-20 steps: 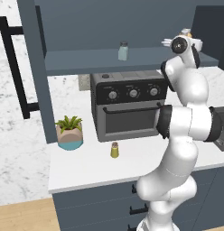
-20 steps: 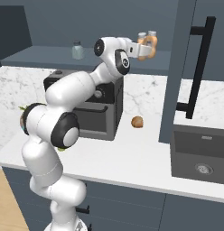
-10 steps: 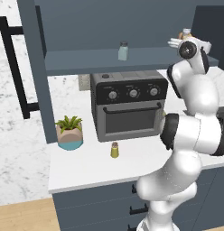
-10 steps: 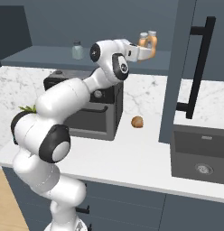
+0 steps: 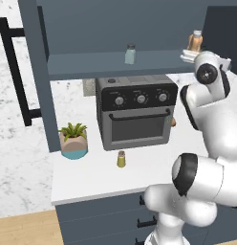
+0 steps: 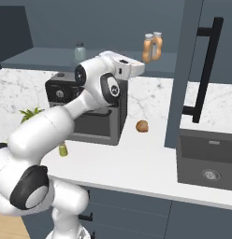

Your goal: Put the shaker and condiment bottle from the counter next to their counterparts in the cabinet.

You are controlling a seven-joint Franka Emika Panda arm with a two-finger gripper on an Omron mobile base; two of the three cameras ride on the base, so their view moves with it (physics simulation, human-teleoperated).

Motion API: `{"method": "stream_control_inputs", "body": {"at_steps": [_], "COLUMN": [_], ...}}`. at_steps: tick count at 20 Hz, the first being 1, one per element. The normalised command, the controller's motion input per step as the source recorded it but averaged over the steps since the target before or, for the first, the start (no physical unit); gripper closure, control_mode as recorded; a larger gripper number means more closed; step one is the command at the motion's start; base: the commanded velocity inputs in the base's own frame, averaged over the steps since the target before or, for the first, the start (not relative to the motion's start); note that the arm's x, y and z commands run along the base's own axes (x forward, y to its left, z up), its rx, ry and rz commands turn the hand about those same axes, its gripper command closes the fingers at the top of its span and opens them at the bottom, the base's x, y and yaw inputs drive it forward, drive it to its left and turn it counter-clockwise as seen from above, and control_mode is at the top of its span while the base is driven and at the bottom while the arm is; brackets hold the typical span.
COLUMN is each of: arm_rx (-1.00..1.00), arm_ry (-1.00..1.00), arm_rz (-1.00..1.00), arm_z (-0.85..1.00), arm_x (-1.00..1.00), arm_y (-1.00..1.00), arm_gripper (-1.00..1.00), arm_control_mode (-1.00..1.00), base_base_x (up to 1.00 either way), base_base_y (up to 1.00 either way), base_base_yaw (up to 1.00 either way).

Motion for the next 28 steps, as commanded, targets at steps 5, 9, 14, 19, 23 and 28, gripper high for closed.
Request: {"method": "stream_control_inputs", "body": {"at_steps": [5, 9, 14, 19, 23, 28], "arm_rx": [0.0, 0.01, 0.03, 0.04, 0.0, 0.0], "arm_ry": [-0.01, 0.0, 0.0, 0.04, 0.07, 0.04], "arm_rz": [0.25, 0.43, 0.59, 0.68, 0.61, 0.11], "arm_z": [-0.15, -0.38, -0.57, -0.65, -0.47, -0.07], "arm_x": [-1.0, -1.0, -1.0, -0.82, -0.62, -0.25], "arm_y": [0.56, 0.34, 0.26, 0.32, 0.34, -0.01], "arm_gripper": [-1.0, -1.0, -1.0, -1.0, -1.0, -1.0], "arm_control_mode": [-1.0, -1.0, -1.0, -1.0, -1.0, -1.0], "base_base_x": [0.0, 0.0, 0.0, 0.0, 0.0, 0.0], "base_base_y": [0.0, 0.0, 0.0, 0.0, 0.0, 0.0], "base_base_yaw": [0.0, 0.0, 0.0, 0.0, 0.0, 0.0]}}
